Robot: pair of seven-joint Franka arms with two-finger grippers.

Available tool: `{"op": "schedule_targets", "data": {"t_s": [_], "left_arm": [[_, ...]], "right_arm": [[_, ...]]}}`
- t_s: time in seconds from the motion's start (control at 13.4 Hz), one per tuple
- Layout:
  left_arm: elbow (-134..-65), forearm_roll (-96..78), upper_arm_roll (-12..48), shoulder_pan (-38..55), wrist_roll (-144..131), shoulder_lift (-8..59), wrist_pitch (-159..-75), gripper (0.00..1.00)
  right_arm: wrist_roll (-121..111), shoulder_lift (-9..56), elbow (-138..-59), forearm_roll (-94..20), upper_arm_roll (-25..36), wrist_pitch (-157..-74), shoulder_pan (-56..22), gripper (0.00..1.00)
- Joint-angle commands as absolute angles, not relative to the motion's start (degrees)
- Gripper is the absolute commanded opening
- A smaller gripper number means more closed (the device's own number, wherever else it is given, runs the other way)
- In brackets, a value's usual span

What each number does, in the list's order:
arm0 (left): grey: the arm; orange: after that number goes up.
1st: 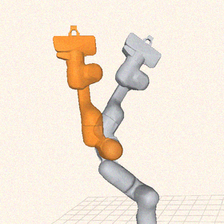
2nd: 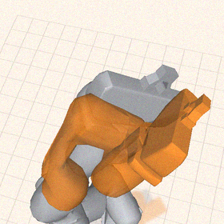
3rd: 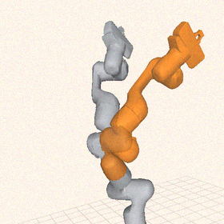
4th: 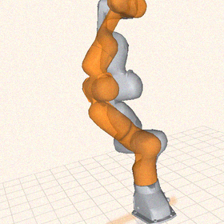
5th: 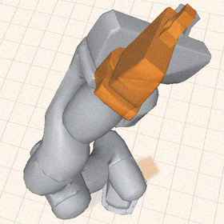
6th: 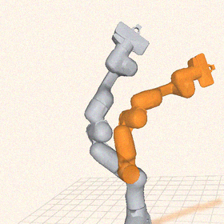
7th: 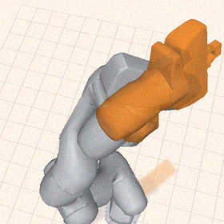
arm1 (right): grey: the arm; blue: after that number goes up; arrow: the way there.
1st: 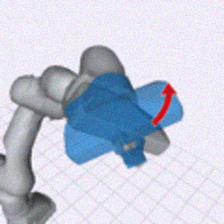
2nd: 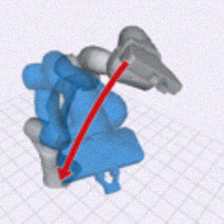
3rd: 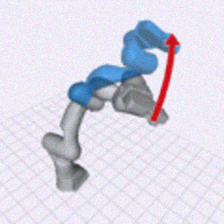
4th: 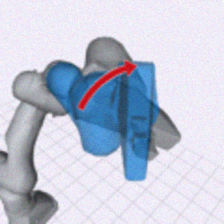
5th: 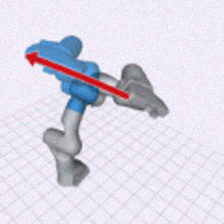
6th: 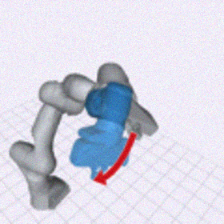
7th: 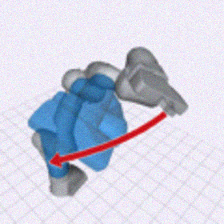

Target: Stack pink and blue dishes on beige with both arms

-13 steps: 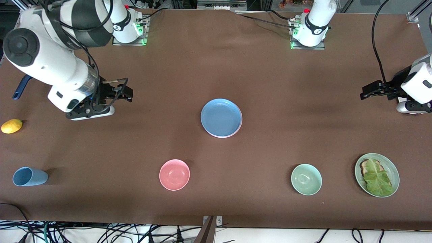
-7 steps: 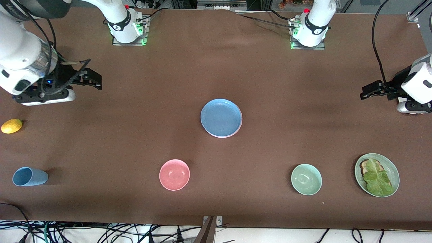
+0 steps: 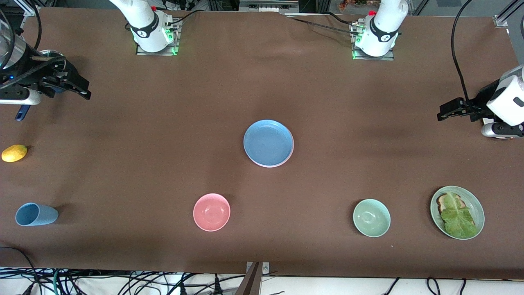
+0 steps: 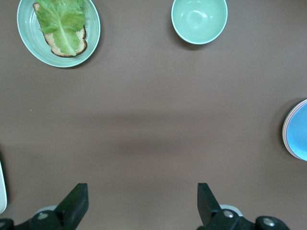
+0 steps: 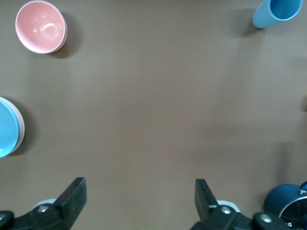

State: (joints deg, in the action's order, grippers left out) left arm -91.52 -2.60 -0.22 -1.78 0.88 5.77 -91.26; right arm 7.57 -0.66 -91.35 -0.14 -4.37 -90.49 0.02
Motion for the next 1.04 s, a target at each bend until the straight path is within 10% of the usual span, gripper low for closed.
{"op": "schedule_targets", "data": {"t_s": [0.0,0.97], "left_arm": [[-89.8,-1.2,0.1,-2.1,1.3,6.4,-90.4,1.0],[-89.8,-1.2,0.1,-2.1,1.3,6.4,-90.4,1.0]], "right_arm": [[7.6,-2.9,-94.0,0.4,-4.2,-91.5,1.2,1.0],[6.9,-2.8,-94.7,-0.3,-0.1,-91.5,-1.6,1.0]]}}
